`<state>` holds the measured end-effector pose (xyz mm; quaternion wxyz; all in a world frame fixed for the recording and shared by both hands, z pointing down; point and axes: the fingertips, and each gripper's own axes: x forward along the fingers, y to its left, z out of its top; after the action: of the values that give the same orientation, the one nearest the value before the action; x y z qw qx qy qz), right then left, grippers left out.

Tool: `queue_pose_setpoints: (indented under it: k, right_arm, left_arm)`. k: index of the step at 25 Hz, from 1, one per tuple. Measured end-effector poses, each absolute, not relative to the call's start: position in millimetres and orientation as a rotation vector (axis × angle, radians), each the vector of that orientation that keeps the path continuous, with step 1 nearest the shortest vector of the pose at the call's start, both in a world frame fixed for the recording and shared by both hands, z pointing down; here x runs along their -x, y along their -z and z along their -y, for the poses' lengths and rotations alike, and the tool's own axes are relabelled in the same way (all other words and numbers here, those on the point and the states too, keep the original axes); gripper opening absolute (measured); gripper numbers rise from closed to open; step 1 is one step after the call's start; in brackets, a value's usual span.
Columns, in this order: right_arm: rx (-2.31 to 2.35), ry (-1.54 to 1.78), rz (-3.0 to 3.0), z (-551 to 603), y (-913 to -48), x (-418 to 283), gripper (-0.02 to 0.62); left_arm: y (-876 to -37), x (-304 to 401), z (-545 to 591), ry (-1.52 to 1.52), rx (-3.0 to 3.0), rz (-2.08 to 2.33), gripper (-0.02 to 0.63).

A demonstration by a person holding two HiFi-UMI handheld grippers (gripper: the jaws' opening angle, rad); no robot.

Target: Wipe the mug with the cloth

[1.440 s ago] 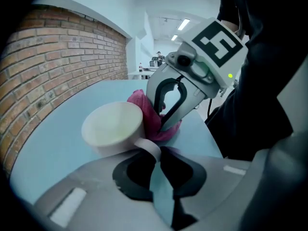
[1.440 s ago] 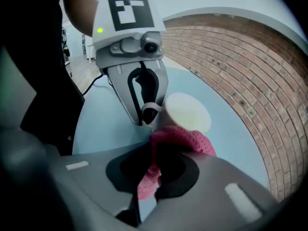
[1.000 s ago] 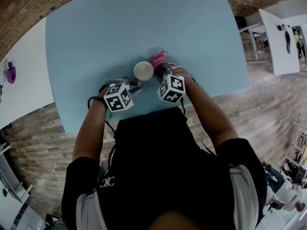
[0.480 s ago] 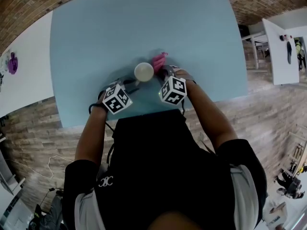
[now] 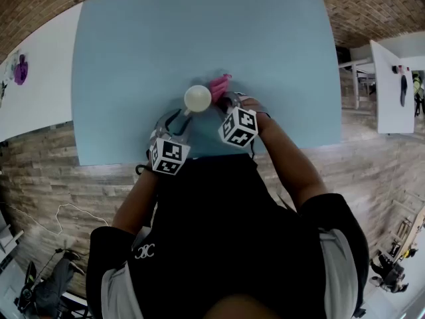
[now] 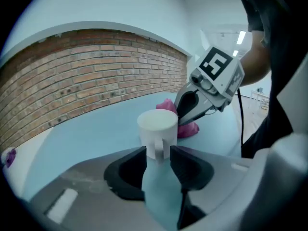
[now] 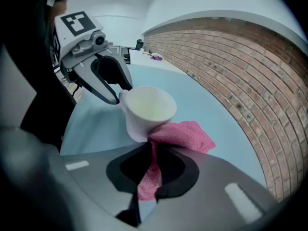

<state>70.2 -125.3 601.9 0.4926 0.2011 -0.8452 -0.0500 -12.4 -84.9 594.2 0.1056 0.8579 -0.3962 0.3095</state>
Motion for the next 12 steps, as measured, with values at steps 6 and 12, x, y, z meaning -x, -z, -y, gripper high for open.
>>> queue_pose_setpoints:
  k: [6,12]
  right_arm:
    - [-0.419,0.171,2.075,122.8,-599.8,-69.9,0.037]
    - [-0.376,0.204,2.095,120.5,-600.7,-67.2,0.037]
  left_arm:
    - [-590.7,2.7,99.2,-0.916,-2.442,1.317,0.124]
    - [-592.5,2.8,98.0,-0.919,-2.418,1.336,0.052]
